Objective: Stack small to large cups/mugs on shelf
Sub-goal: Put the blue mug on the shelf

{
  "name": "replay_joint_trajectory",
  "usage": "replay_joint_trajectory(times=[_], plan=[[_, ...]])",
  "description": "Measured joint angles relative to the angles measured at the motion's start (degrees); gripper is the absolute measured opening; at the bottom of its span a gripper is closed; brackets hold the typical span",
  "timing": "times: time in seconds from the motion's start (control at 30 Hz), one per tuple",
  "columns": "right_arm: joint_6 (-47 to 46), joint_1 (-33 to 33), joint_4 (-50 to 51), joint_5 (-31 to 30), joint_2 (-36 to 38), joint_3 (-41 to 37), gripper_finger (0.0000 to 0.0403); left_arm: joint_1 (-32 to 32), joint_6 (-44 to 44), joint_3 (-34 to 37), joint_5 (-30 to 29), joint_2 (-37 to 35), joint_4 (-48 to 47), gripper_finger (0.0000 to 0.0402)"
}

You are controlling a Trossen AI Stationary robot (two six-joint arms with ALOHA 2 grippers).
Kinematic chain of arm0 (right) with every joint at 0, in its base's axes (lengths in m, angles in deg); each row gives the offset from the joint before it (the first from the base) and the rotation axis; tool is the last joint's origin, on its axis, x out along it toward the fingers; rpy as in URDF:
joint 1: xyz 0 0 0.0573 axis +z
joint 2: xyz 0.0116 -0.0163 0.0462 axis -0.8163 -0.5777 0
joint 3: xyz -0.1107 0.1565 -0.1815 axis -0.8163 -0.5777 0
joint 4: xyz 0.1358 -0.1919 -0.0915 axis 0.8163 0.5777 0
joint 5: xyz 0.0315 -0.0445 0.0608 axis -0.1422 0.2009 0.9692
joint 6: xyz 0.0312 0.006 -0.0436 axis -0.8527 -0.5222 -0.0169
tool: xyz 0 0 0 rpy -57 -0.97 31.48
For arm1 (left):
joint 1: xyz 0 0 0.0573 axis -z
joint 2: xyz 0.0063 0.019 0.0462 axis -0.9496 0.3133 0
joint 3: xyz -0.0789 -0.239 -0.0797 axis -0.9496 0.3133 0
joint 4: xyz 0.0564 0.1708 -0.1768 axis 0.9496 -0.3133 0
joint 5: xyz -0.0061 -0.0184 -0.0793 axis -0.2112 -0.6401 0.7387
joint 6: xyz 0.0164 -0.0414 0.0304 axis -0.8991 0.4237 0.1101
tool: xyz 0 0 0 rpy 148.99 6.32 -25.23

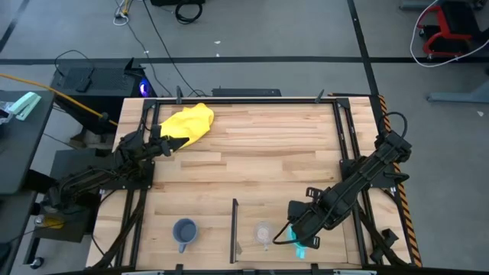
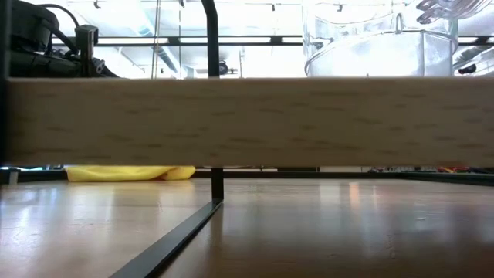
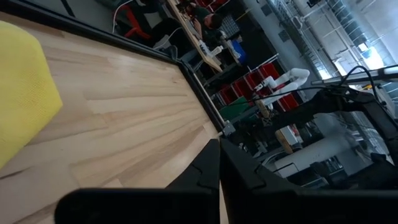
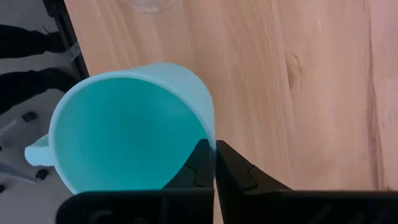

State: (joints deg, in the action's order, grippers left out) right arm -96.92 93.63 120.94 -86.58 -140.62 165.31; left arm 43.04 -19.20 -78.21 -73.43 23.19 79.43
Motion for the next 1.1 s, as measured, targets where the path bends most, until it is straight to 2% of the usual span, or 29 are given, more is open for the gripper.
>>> replay_joint_trajectory(times=[0.33, 0.6, 0.9, 1.1], plan=[[3.3, -1.7, -0.3, 0.0, -1.5, -0.1, 0.0002, 0.0, 0.0, 0.0, 0.1, 0.0, -0.6, 0.0024], [4.8, -1.7, -0.9, 1.2, -2.8, -0.1, 0.0002, 0.0, 0.0, 0.0, 0.2, 0.0, -1.6, 0.0012], [4.7, -1.7, -1.1, 1.3, -3.3, -0.1, 0.0002, 0.0, 0.0, -0.1, 0.1, 0.0, -2.0, 0.0024], [4.2, -1.7, -2.4, 2.3, -3.3, -1.4, 0.0003, 0.0, 0.1, -0.1, 0.2, 0.0, -2.0, 0.0017]])
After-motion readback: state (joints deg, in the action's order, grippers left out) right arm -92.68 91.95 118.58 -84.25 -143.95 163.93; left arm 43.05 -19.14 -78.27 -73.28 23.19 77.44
